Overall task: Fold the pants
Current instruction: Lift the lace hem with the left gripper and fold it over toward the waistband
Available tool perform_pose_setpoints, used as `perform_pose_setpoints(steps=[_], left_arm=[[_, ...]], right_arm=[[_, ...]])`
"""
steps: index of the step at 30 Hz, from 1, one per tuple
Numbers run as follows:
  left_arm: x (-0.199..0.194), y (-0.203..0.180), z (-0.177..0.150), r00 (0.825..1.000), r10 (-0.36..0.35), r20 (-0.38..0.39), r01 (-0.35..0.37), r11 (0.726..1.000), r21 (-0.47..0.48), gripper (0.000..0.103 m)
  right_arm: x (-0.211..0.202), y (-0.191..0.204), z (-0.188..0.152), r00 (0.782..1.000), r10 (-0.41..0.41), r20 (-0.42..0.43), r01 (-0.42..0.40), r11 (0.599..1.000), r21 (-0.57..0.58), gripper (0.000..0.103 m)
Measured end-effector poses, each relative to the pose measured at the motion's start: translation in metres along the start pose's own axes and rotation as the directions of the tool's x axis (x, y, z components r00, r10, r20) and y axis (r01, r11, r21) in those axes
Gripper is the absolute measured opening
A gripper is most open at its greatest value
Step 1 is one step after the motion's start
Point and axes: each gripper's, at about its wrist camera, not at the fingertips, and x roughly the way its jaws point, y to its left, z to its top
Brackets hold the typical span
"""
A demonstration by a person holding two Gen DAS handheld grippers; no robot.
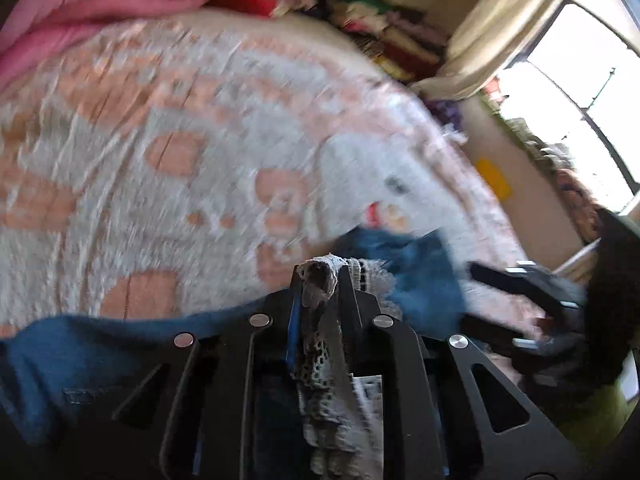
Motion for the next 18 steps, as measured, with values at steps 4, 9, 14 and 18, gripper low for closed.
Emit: perform_pose_setpoints(steps=[4, 9, 14, 18], left_arm=[[0.005, 0.000, 0.001, 0.997, 0.072, -0.014, -0.072, 0.997, 0.034, 0.011], [0.013, 0.009, -0.001, 0.991, 0.127, -0.047, -0.125, 0.991, 0.035, 0.029], [0.006, 0.010, -0.002, 0.989, 0.147, -0.024, -0.146, 0.988, 0.043, 0.034], [-0.009, 0.008, 0.000, 0.984, 0.177, 0.022, -0.178, 0.983, 0.050, 0.044]], right_arm=[[0.027, -0.006, -0.007, 0.991, -0.101, -0.086, 0.100, 0.995, -0.014, 0.058], [0.037, -0.006, -0.013, 0.991, -0.107, -0.084, 0.105, 0.994, -0.027, 0.059], [0.022, -0.004, -0.014, 0.993, -0.111, -0.044, 0.110, 0.994, -0.024, 0.071], [-0.005, -0.002, -0.018, 0.995, -0.099, 0.008, 0.099, 0.995, 0.011, 0.080]])
